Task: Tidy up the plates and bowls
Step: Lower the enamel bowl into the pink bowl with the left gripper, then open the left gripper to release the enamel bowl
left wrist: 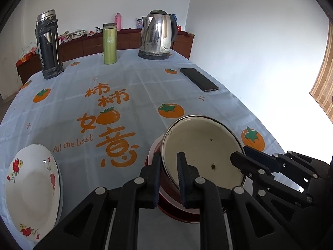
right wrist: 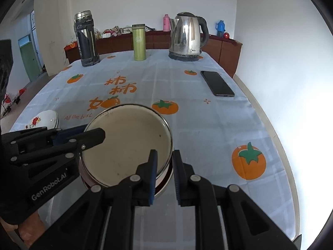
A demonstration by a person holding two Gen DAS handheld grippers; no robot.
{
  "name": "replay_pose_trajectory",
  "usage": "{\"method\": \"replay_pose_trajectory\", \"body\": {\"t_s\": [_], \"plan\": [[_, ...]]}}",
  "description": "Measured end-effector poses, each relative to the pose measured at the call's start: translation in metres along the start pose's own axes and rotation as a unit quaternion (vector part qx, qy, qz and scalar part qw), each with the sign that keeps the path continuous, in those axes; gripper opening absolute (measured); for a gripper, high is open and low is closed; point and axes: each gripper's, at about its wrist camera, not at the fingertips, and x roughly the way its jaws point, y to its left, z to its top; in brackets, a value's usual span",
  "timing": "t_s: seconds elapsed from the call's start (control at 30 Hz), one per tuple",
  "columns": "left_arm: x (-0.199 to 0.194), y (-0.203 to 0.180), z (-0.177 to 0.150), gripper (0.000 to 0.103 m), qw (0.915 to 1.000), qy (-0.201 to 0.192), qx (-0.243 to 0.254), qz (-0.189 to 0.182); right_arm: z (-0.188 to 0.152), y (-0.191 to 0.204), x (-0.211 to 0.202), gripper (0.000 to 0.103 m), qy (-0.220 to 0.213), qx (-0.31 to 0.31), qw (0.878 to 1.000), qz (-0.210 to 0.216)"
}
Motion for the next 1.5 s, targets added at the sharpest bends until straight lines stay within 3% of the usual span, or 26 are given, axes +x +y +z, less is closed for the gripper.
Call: {"method": "replay_pose_trajectory", "body": {"t_s": [0.27,0.77,1.0,1.13,1.43,1.5], "plan": [[-0.003,-0.007,-0.003,0.017,0.9998,-0.006,0.017,-0.003,-0.003,-0.005,0.001,0.016,0.007,0.001,1.000,-0.004],[0.006,0.006,-0.008,0.017,0.9995,0.012,-0.024,-0.014,-0.008,0.003,0.003,0.016,0.011,-0.014,1.000,0.003],[0.001,-0.001,-0.009,0.017,0.9998,0.003,-0.011,-0.017,-0.009,0.000,0.002,0.016,0.009,-0.009,1.000,0.007],[-0.003,-0.003,-0.007,0.018,0.9999,-0.004,-0.004,-0.010,-0.008,-0.001,-0.001,0.031,-0.001,-0.005,1.000,0.009],[-0.010,0.002,-0.007,0.019,0.9998,-0.007,-0.012,-0.018,-0.008,0.001,-0.006,0.036,-0.005,-0.008,1.000,0.006],[-0.013,0.001,-0.006,0.028,0.9997,-0.010,-0.009,-0.019,-0.008,0.001,-0.008,0.038,-0.007,-0.007,1.000,0.007]]}}
